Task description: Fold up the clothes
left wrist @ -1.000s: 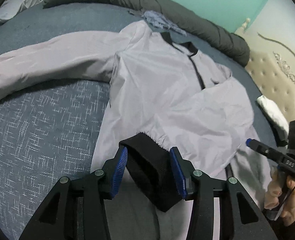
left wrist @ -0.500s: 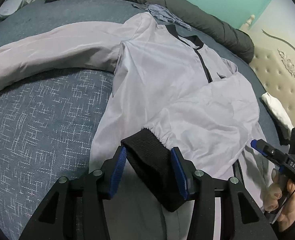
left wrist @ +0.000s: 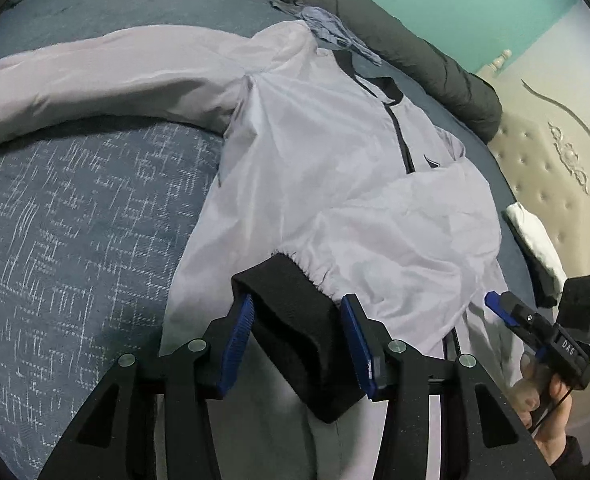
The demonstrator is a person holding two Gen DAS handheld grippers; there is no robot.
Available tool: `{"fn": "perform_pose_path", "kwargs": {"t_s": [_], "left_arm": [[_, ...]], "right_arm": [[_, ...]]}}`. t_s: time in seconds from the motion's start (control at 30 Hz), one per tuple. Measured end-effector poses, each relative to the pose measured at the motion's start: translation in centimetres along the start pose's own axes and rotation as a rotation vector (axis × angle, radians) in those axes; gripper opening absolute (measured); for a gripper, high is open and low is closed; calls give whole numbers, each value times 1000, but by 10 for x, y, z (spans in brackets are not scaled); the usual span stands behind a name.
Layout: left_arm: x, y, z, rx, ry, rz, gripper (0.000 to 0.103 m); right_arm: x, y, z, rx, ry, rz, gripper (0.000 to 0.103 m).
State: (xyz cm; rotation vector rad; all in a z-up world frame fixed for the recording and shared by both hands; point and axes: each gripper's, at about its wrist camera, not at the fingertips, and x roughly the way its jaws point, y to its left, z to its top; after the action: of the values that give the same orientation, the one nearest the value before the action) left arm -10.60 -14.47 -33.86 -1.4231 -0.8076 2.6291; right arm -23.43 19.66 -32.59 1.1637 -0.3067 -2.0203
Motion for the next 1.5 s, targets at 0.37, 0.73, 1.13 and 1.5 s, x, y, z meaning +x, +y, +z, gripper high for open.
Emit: {"fn": "perform_pose_path", "kwargs": {"t_s": [0.37, 0.73, 1.13, 1.5], "left_arm": [[-37, -13, -2, 60, -81, 14, 8], [-60, -6, -38, -23, -43, 46, 9], [-99, -25, -30, 1, -129, 158, 30], [-28, -52, 37, 73, -132, 93, 41]], "right_arm": [[-6, -4, 5, 13, -22, 4, 46], [-24, -25, 18, 88, -58, -8, 46], [-44, -45, 29, 140, -92, -45, 46], [-40, -71, 146, -41, -1, -278, 50]]}}
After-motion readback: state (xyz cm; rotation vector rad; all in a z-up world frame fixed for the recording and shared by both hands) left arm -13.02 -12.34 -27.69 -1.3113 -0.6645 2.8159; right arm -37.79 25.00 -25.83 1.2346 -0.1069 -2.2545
